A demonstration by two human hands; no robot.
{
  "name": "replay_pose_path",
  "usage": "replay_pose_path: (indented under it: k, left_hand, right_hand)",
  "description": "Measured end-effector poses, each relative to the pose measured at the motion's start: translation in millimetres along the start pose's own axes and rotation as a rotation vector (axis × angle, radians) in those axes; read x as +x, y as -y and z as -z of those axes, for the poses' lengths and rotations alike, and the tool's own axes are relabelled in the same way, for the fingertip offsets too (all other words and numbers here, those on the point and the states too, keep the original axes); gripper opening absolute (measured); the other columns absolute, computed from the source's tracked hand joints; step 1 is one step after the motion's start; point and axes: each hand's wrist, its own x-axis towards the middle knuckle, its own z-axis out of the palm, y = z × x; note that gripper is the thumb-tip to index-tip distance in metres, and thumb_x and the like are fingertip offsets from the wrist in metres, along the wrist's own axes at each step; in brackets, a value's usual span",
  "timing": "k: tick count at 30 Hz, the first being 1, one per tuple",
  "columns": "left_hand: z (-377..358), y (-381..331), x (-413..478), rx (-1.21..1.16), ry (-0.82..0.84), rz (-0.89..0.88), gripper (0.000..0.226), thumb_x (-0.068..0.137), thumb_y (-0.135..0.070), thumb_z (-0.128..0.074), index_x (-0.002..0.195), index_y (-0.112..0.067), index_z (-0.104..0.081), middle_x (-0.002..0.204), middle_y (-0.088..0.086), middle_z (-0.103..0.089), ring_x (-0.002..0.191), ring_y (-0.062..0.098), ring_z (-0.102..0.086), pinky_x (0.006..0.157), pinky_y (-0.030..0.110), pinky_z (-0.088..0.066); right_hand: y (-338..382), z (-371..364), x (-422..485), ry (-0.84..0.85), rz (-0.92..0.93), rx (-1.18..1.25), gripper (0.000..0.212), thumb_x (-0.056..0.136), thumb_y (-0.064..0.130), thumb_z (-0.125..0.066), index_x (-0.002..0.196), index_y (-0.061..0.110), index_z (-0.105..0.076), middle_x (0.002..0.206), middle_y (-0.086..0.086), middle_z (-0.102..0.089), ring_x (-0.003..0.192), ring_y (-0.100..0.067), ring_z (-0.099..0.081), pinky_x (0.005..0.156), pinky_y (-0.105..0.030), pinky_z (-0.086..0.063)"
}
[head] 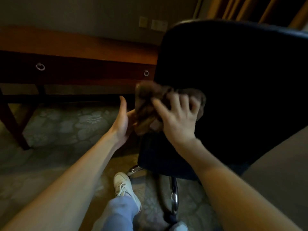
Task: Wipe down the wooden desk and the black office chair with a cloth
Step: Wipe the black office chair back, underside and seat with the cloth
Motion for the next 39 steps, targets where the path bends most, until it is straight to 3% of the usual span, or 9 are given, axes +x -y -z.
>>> replay_pose_path:
  k: [7,11,15,21,25,27,32,36,39]
  left_hand:
    - [32.8,9.6,30.9,0.051,0.071,-0.11,0.106,0.088,-0.087,-0.003,0.121,-0.018,-0.077,0.124,0.012,-0.072,0.122,0.025,-0.064,0.114,0.047,-0.036]
    - [42.0,23.5,42.2,-0.015,0.117,-0.145,0.103,0.091,-0.084,-0.004,0.122,-0.017,-0.077,0.123,0.011,-0.072,0.122,0.022,-0.064,0.115,0.046,-0.035]
    - [37.6,29.1,40.4,-0.073,0.12,-0.124,0.099,0.094,-0.081,-0.006,0.127,-0.017,-0.075,0.13,0.013,-0.07,0.131,0.024,-0.06,0.119,0.047,-0.033]
    - [36.2,43.9,37.4,0.001,0.037,-0.01,0.1,0.088,-0.089,-0.01,0.118,-0.023,-0.079,0.127,0.008,-0.073,0.124,0.02,-0.065,0.116,0.046,-0.036]
    - [37.8,70.0,41.0,-0.006,-0.027,0.173,0.094,0.09,-0.088,-0.019,0.131,-0.02,-0.069,0.134,0.011,-0.069,0.135,0.032,-0.055,0.123,0.056,-0.028]
    - [43.3,88.7,42.5,0.016,-0.075,0.192,0.081,0.097,-0.08,-0.029,0.143,-0.021,-0.06,0.145,0.012,-0.061,0.14,0.032,-0.052,0.122,0.055,-0.031]
    - [64.8,142.5,39.1,0.056,-0.089,0.25,0.068,0.095,-0.081,-0.025,0.104,-0.044,-0.081,0.115,-0.011,-0.077,0.108,0.004,-0.071,0.098,0.032,-0.049]
    - [91.4,142.2,49.3,-0.018,-0.033,0.274,0.094,0.084,-0.092,-0.018,0.111,-0.028,-0.082,0.125,0.004,-0.075,0.124,0.015,-0.065,0.107,0.037,-0.04]
    - [104.9,142.4,58.8,-0.014,0.092,0.244,0.109,0.081,-0.094,-0.009,0.12,-0.02,-0.078,0.132,0.01,-0.07,0.129,0.019,-0.062,0.117,0.041,-0.031]
  right_hand:
    - [64.5,-87.6,-136.0,0.322,0.002,0.123,0.041,0.078,0.032,-0.071,0.119,0.032,-0.07,0.112,-0.009,-0.042,0.099,-0.029,-0.044,0.09,-0.043,-0.032]
    - [83.3,-106.7,-189.2,0.587,0.025,0.155,0.06,0.061,0.03,-0.091,0.118,0.031,-0.07,0.115,-0.009,-0.048,0.104,-0.029,-0.045,0.093,-0.044,-0.031]
    - [86.1,-95.2,-187.7,0.654,-0.005,0.192,0.056,0.06,0.04,-0.093,0.111,0.032,-0.073,0.11,-0.006,-0.06,0.102,-0.027,-0.049,0.094,-0.047,-0.046]
    - [36.7,-33.9,-129.5,0.276,-0.133,0.235,0.058,0.068,0.034,-0.09,0.122,0.027,-0.071,0.107,-0.012,-0.058,0.096,-0.032,-0.048,0.085,-0.044,-0.034]
    - [11.5,-2.5,-73.5,-0.163,-0.306,0.21,0.051,0.101,0.063,-0.038,0.135,0.03,-0.059,0.121,-0.011,-0.047,0.108,-0.032,-0.045,0.092,-0.047,-0.031]
    - [17.2,-10.5,-65.1,-0.178,-0.285,0.185,0.053,0.102,0.063,-0.039,0.138,0.029,-0.058,0.126,-0.012,-0.044,0.113,-0.031,-0.043,0.094,-0.047,-0.03]
    - [54.2,-70.8,-127.3,0.134,-0.171,0.125,0.074,0.056,0.047,-0.097,0.12,0.03,-0.065,0.123,-0.012,-0.041,0.107,-0.028,-0.042,0.089,-0.041,-0.028]
    - [83.4,-112.9,-196.2,0.403,-0.033,0.164,0.061,0.055,0.044,-0.097,0.11,0.03,-0.074,0.117,-0.009,-0.046,0.097,-0.027,-0.045,0.084,-0.04,-0.03]
    - [105.9,-132.8,-241.1,0.549,0.041,0.205,0.039,0.075,0.049,-0.073,0.111,0.032,-0.072,0.115,-0.008,-0.045,0.096,-0.027,-0.044,0.086,-0.04,-0.031]
